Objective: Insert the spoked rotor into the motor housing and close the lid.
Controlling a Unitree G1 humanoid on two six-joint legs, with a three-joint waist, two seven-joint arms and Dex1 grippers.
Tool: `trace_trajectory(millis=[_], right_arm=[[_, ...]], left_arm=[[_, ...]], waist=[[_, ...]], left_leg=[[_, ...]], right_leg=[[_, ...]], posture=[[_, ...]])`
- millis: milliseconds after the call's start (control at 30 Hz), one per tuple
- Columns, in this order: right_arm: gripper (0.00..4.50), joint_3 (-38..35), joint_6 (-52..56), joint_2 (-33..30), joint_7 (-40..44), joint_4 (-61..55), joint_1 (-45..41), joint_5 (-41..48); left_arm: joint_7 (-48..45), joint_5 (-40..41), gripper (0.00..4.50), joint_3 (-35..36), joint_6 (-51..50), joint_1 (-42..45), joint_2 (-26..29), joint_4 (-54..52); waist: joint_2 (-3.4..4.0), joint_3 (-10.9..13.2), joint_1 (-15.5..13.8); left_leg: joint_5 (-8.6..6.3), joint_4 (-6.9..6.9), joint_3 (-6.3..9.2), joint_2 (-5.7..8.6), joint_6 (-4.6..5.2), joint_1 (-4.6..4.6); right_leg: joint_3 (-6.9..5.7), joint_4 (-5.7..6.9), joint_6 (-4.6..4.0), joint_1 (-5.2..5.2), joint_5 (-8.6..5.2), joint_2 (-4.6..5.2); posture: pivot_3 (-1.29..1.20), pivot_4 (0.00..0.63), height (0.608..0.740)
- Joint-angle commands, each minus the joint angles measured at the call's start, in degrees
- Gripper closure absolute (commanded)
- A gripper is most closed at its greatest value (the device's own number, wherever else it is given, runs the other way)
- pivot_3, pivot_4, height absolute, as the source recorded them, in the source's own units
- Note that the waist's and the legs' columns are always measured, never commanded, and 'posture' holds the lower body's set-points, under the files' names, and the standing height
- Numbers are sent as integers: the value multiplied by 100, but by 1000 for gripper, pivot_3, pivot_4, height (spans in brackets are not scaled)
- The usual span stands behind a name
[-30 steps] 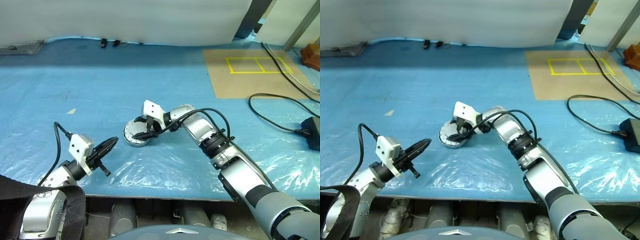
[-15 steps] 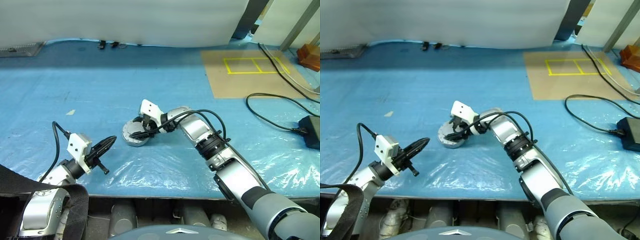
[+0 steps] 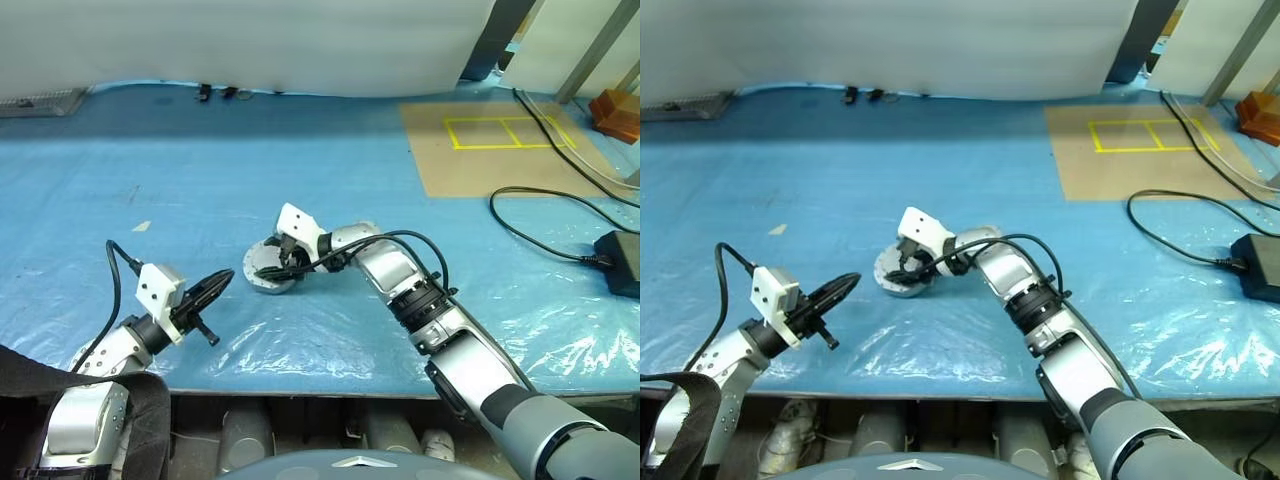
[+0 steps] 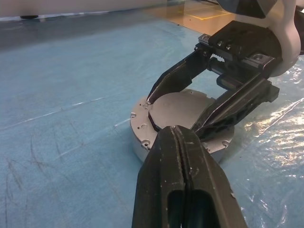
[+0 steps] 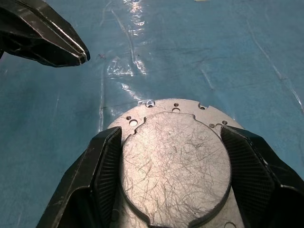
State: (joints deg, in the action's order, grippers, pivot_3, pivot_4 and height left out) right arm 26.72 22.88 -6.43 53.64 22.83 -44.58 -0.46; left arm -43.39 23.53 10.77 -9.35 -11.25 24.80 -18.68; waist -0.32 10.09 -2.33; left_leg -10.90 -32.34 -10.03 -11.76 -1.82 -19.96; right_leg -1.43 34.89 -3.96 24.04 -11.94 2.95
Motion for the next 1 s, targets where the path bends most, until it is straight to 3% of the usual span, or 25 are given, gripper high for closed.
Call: trace_trajectory(millis=[33, 133, 400, 1000], right_arm=[[1564, 185, 75, -89, -169, 362, 114, -334], [1564, 108, 46, 3, -396, 532, -9, -373], [1564, 400, -106, -292, 105, 529, 8, -454], [1564, 324, -217, -279, 143, 982, -133, -489]], left_arm=[[158, -169, 4500, -31, -98, 160, 190, -20], [281, -244, 4500, -86, -174, 399, 205, 102], [238, -198, 4500, -330, -170, 506, 176, 156], [201, -341, 4500, -594, -61, 926, 129, 548]], waist=[[0, 0, 0], [2, -1, 3], [8, -5, -7], [19, -14, -39]], left_leg=[[0, 0, 0, 0, 0, 1], [0, 1, 1, 0, 0, 10], [0, 0, 4, 2, 0, 25], [0, 1, 5, 9, 1, 39]], right_leg=[[0, 0, 8, 0, -4, 0], [0, 5, 11, -5, -6, 0], [2, 8, 12, -18, -6, 2], [1, -4, 14, -48, -7, 11]], posture=[[0, 150, 740], [0, 150, 740], [0, 150, 740], [0, 150, 740]])
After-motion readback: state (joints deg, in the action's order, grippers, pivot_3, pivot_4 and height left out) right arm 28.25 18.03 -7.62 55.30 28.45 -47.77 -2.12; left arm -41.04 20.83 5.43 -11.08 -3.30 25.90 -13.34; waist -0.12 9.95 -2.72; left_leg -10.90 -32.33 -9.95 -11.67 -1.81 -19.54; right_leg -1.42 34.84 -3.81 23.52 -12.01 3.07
